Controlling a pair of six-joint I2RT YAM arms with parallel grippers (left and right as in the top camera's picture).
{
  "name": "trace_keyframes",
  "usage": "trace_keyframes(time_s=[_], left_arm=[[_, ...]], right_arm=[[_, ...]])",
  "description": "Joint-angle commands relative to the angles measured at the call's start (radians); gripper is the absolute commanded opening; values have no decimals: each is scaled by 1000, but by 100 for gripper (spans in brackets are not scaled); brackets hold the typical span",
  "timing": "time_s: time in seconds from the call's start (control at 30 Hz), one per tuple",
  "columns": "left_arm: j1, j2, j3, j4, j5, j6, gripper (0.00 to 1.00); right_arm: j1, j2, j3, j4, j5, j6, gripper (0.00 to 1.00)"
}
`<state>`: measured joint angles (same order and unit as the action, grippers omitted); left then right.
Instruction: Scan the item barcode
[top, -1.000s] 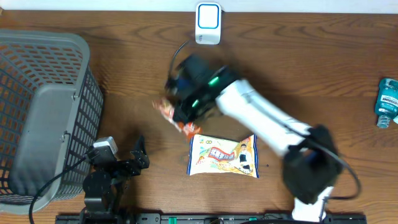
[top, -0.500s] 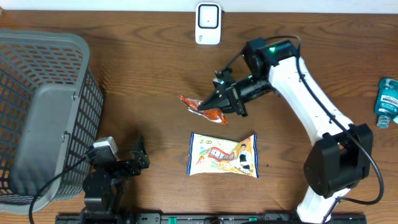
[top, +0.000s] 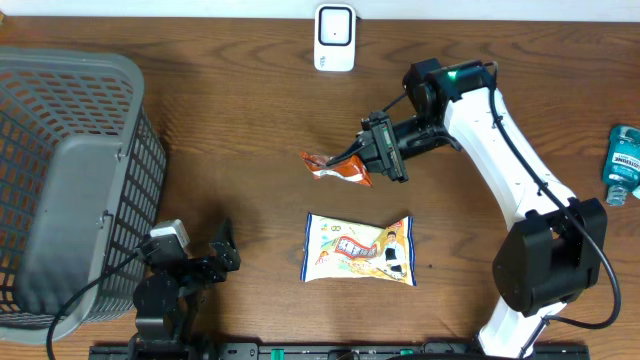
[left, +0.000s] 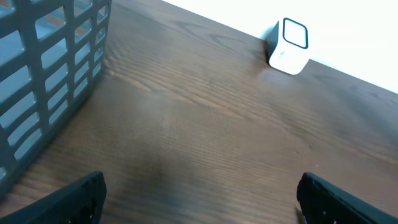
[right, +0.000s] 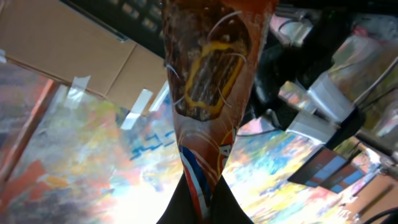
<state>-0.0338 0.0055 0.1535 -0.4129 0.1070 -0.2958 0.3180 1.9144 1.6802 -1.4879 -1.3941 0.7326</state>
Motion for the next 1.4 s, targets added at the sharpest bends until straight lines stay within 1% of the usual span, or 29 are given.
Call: trace_keyframes(time_s=[0.0, 0.03, 0.07, 0.1, 0.2, 0.27, 0.33, 0.4, 0.43, 0.47, 0.5, 0.53, 0.57, 0.6, 0.63, 0.67, 0.7, 0.73, 0.8, 0.83, 0.97, 1.13, 1.37], left_arm=[[3, -2, -6, 1, 10, -9, 98], [3, -2, -6, 1, 10, -9, 98], [3, -2, -6, 1, 10, -10, 98], [3, -2, -6, 1, 10, -9, 98], [3, -2, -6, 1, 10, -10, 98], [3, -2, -6, 1, 10, -10, 98], [3, -2, -6, 1, 10, -10, 98], [3, -2, -6, 1, 10, -10, 98], [3, -2, -6, 1, 10, -10, 98], [3, -2, -6, 1, 10, -10, 98], [3, -2, -6, 1, 10, -10, 98], [3, -2, -6, 1, 10, -10, 98], [3, -2, -6, 1, 10, -10, 98], [3, -2, -6, 1, 10, -10, 98], [3, -2, -6, 1, 10, -10, 98], [3, -2, -6, 1, 10, -10, 98], [3, -2, -6, 1, 10, -10, 98], [3, -2, -6, 1, 10, -9, 98], [3, -2, -6, 1, 10, -9, 98], [3, -2, -6, 1, 10, -9, 98], [3, -2, -6, 1, 10, -10, 98], [3, -2, -6, 1, 10, -10, 98], [3, -2, -6, 1, 10, -10, 98]], right_arm=[[-5, 4, -2, 147, 317, 18, 2], [-2, 4, -2, 194, 424, -13, 2], [3, 4, -2, 238, 548, -73, 2], [15, 4, -2, 286, 748, -171, 2], [48, 5, -8, 360, 1083, -185, 1], [75, 5, -16, 414, 1228, -193, 2], [102, 5, -35, 475, 1289, -199, 7], [124, 5, -50, 529, 1291, -243, 19], [132, 5, -50, 544, 1291, -261, 29], [138, 5, -50, 560, 1291, -275, 43], [143, 5, -50, 576, 1291, -285, 61], [147, 5, -48, 588, 1294, -286, 71], [148, 5, -47, 595, 1299, -285, 78], [148, 5, -47, 602, 1299, -285, 79], [148, 5, -47, 607, 1299, -285, 76], [147, 5, -47, 611, 1300, -285, 62], [147, 5, -47, 617, 1309, -285, 44], [147, 5, -47, 622, 1321, -285, 29], [147, 10, -49, 626, 1364, -284, 8], [147, 15, -53, 627, 1387, -275, 1], [151, 64, -74, 658, 1395, -267, 1], [164, 171, -74, 687, 1377, -270, 1], [168, 262, -74, 661, 1358, -270, 1]])
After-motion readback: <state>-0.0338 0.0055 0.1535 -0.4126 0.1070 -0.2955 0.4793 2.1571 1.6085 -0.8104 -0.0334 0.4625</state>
